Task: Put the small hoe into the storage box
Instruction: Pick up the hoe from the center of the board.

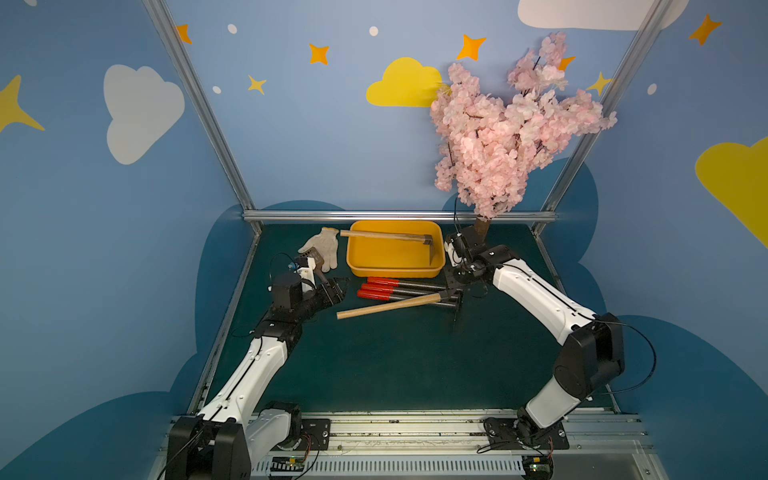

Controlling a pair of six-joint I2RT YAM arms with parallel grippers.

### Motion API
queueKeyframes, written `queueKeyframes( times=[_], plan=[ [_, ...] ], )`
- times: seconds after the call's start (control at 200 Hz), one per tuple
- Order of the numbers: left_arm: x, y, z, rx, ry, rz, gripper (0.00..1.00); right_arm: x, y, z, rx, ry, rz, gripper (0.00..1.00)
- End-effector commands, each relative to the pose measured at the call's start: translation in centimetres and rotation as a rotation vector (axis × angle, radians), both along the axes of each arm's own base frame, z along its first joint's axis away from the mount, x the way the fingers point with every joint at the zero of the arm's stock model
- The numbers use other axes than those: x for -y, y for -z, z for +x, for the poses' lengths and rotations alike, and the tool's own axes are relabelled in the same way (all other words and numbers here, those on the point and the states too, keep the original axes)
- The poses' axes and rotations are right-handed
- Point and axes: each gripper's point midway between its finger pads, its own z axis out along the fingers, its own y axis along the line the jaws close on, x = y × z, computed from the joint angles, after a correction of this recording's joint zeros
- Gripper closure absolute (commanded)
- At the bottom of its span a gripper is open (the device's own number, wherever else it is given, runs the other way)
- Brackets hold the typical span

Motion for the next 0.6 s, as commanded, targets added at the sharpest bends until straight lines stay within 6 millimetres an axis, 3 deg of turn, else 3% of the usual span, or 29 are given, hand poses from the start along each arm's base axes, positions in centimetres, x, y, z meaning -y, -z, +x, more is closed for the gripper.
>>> queueKeyframes(
  times=[0.0,0.315,0.596],
  plan=[
    [1.9,-1.4,0.6,0.052,0.112,0.004,0.15,-1.1,-3.0,2.7,0.144,0.006,0.02,1.0],
    [8.8,3.4,2.5,0.017,0.39,0.005,0.16,-1.4,-1.7,2.6,0.167,-0.017,0.009,1.0],
    [13.0,3.9,3.8,0.053,0.601,0.005,0.17,-1.4,-2.2,1.9,0.206,-0.057,0.009,1.0]
  ],
)
